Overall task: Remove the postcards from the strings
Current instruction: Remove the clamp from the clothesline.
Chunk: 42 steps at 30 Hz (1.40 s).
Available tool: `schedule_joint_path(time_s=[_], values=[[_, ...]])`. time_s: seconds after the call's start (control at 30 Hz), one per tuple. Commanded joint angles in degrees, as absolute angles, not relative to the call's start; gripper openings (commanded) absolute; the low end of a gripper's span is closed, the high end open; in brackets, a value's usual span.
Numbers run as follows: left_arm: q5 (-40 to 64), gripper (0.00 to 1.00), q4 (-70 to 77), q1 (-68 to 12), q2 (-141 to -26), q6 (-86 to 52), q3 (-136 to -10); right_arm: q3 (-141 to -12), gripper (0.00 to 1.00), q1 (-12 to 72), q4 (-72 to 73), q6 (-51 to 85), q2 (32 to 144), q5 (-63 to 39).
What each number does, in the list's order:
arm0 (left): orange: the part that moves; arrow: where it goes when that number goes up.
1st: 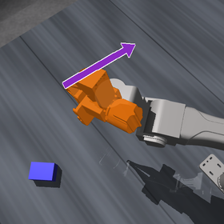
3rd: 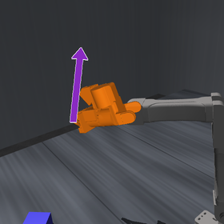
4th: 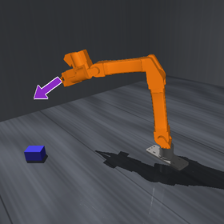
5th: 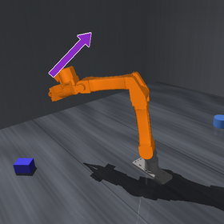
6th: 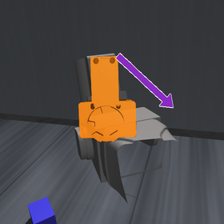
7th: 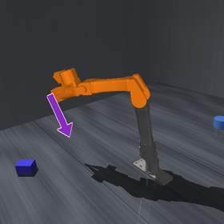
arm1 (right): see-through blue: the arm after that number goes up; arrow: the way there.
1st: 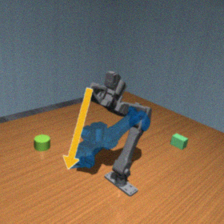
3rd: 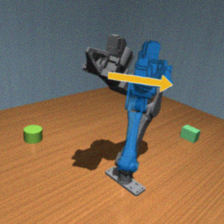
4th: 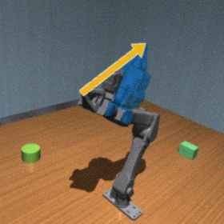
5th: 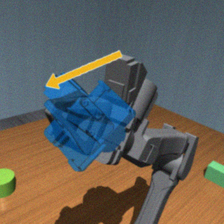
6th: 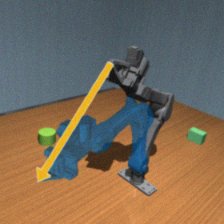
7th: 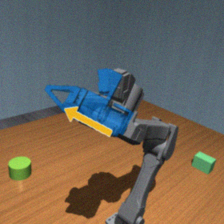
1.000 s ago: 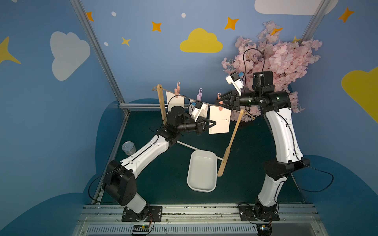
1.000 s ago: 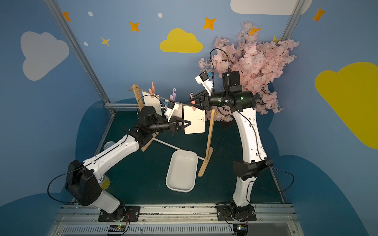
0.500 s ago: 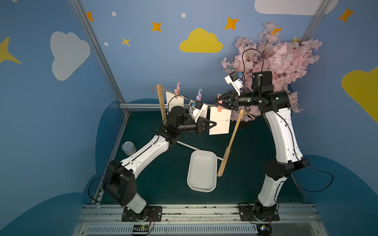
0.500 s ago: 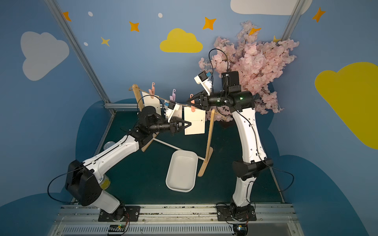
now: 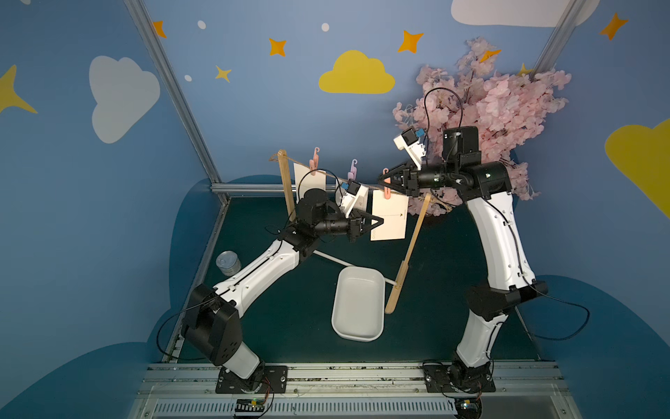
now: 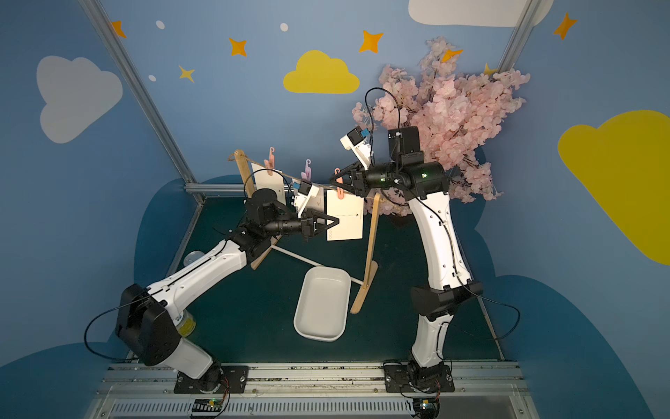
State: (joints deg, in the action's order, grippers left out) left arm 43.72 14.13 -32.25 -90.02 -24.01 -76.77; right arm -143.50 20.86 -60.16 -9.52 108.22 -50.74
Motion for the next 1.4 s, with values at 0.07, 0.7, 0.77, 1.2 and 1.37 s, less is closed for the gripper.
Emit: schedule_joint_path(time_s=[0.07, 0.7, 0.77, 1.2, 1.37], values=[[44.29, 0.03, 15.25, -32.28, -88.6, -24.46, -75.72, -144.13, 0.0, 22.23, -57.74, -9.19, 105.73, -41.68], [42.78, 0.03, 16.9, -32.95, -85.61, -23.59, -70.6, -134.18, 0.0, 22.19, -44.5, -2.58, 97.86, -39.38], [42.09, 0.03, 16.79, -32.96, -85.89, -23.74, -70.55, -131.37, 0.0, 22.19, -41.84, -1.79, 96.77, -39.13], [41.5, 0.03, 18.96, -33.35, -83.86, -26.22, -68.96, -128.55, 0.0, 22.4, -38.6, -0.91, 94.09, -36.78], [39.88, 0.03, 19.24, -33.49, -80.36, -26.53, -66.41, -127.81, 0.0, 23.65, -40.49, -1.29, 89.83, -39.2]])
